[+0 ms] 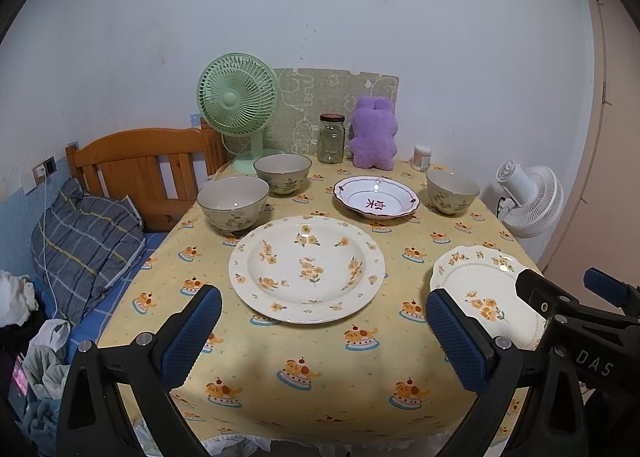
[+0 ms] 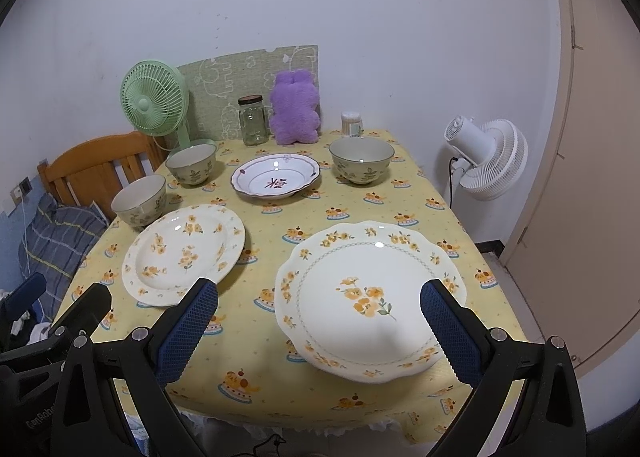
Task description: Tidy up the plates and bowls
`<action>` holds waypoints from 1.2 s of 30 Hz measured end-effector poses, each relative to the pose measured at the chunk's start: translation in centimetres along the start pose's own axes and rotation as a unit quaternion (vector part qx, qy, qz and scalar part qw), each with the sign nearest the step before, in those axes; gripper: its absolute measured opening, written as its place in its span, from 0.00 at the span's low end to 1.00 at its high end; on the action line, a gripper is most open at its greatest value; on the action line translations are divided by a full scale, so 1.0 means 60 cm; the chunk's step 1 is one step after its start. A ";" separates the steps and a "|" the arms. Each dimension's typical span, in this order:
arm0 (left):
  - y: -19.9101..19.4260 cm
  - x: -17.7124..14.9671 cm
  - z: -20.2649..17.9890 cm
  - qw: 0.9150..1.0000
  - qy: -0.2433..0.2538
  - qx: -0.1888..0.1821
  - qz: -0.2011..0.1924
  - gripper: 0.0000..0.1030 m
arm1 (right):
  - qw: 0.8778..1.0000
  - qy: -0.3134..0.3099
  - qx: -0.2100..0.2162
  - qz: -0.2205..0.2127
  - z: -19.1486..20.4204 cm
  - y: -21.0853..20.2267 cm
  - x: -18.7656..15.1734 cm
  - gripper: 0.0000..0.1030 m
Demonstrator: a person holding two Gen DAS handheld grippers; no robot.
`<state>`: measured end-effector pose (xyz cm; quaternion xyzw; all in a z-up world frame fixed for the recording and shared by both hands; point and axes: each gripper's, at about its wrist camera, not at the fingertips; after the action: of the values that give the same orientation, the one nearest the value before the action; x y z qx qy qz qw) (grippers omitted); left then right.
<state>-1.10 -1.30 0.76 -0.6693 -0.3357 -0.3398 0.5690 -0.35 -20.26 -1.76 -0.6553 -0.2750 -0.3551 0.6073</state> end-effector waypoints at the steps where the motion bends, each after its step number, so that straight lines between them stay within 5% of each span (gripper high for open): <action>1: 0.000 0.000 0.000 1.000 0.000 0.000 0.000 0.99 | 1.000 0.000 0.000 0.000 0.000 0.000 0.000 0.99; 36: 0.007 0.005 -0.003 1.000 0.009 0.000 -0.004 0.99 | 1.000 -0.002 -0.007 -0.002 0.004 0.006 0.004 0.99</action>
<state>-0.62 -1.49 0.81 -0.6650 -0.3329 -0.3483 0.5707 0.10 -20.10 -1.76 -0.6598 -0.2755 -0.3569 0.6012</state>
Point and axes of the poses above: each gripper's, at about its wrist camera, not at the fingertips, and y roughly the way its jaws point, z to its left, x to its top, and after that the axes turned 8 degrees about -x, right-handed
